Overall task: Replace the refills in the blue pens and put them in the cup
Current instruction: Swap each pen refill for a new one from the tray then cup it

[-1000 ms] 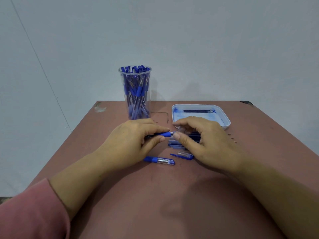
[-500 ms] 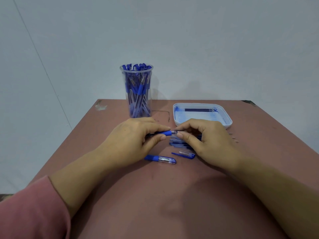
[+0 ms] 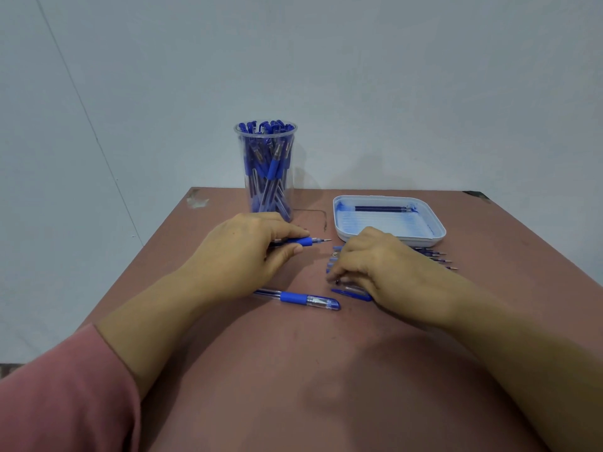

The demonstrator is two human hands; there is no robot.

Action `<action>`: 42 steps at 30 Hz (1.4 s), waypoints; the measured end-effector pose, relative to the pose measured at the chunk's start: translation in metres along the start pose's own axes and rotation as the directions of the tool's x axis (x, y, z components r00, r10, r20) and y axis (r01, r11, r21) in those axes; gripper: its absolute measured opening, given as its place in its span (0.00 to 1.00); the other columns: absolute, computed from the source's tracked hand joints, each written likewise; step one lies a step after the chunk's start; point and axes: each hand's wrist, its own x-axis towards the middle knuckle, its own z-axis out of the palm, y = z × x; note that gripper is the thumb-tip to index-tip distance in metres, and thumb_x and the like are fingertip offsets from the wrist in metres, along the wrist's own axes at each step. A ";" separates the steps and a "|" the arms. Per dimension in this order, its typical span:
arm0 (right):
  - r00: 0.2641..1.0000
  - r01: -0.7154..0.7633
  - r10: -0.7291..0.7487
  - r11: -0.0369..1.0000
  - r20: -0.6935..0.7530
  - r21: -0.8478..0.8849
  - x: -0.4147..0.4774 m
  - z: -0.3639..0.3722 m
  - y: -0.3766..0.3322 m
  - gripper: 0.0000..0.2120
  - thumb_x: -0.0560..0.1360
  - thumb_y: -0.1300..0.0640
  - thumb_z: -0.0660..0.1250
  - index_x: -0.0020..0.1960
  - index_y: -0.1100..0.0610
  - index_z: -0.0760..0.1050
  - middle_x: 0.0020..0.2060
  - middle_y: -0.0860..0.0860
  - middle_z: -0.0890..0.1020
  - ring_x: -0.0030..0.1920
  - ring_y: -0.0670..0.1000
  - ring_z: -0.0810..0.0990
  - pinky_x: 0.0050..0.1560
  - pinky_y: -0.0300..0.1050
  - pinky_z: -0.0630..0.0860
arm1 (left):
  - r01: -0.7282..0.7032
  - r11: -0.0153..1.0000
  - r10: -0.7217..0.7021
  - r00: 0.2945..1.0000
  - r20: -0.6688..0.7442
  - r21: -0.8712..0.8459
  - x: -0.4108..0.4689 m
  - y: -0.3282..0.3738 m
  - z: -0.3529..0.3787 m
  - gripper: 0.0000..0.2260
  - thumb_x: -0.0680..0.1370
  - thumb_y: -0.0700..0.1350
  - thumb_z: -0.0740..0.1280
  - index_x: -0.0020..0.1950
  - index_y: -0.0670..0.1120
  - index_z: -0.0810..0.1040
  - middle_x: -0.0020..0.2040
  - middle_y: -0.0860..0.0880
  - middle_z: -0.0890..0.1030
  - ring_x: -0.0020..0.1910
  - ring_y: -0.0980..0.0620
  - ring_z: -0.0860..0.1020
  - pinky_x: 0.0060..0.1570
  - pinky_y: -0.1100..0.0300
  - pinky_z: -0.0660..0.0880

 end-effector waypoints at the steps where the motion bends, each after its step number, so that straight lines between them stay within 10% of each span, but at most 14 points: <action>1: 1.000 0.000 0.000 1.000 0.002 -0.004 0.000 0.000 -0.001 0.11 0.77 0.52 0.62 0.53 0.47 0.82 0.43 0.45 0.79 0.46 0.48 0.69 0.48 0.47 0.71 | -0.003 1.000 0.003 1.000 0.000 0.001 0.000 0.000 0.000 0.11 0.78 0.51 0.67 0.61 0.56 0.81 0.43 0.61 0.77 0.39 0.61 0.73 0.40 0.61 0.73; 12: 0.921 -0.080 0.139 0.982 -0.363 0.171 -0.002 -0.001 -0.001 0.09 0.74 0.53 0.70 0.54 0.48 0.79 0.45 0.40 0.79 0.49 0.41 0.75 0.51 0.34 0.71 | -0.068 0.994 0.070 0.998 0.012 -0.083 -0.001 0.006 -0.001 0.13 0.79 0.54 0.65 0.61 0.57 0.81 0.43 0.61 0.78 0.40 0.58 0.77 0.40 0.60 0.75; 42: 0.946 -0.059 0.126 0.973 -0.299 0.223 -0.005 0.000 0.010 0.11 0.75 0.57 0.68 0.54 0.43 0.81 0.43 0.38 0.80 0.47 0.41 0.78 0.47 0.32 0.72 | -0.131 0.991 0.132 0.991 -0.032 0.009 -0.001 0.008 0.004 0.12 0.80 0.53 0.62 0.60 0.55 0.81 0.47 0.63 0.76 0.45 0.64 0.72 0.44 0.66 0.72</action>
